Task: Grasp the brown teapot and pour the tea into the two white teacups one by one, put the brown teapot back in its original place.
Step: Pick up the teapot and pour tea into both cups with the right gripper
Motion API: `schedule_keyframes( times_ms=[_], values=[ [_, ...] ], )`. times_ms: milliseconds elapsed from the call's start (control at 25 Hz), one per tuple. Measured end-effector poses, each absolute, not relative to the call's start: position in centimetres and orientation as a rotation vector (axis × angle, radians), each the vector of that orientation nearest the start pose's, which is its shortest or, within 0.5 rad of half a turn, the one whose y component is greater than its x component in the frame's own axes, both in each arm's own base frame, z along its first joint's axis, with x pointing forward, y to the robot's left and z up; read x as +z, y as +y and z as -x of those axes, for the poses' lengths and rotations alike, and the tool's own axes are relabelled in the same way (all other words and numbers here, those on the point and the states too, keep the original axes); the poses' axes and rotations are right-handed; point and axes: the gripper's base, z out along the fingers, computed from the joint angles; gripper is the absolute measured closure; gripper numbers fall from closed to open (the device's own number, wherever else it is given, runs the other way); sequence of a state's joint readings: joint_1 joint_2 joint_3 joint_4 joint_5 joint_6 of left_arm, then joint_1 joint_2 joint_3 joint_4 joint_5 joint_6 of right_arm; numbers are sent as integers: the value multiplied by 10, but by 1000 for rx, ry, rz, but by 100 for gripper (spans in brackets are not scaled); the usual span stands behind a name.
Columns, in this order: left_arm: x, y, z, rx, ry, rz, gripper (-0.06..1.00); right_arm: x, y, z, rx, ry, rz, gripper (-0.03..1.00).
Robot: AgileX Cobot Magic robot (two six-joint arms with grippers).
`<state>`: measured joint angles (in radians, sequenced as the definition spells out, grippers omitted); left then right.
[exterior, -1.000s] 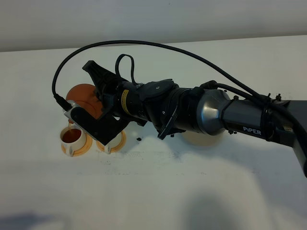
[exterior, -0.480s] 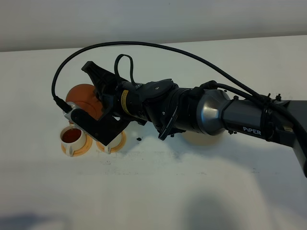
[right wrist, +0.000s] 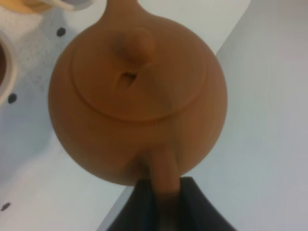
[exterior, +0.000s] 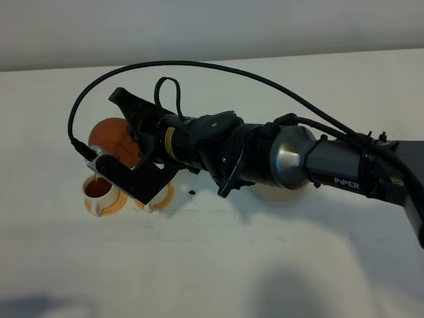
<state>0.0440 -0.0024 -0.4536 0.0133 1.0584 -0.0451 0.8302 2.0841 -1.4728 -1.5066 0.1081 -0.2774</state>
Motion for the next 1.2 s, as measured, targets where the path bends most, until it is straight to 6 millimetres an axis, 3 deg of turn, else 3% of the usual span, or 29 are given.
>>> schedule_keyframes(
  times_ms=[1200],
  values=[
    [264,1,0,15,2084,93,62,198,347,-330,-725,550,2106,86]
  ],
)
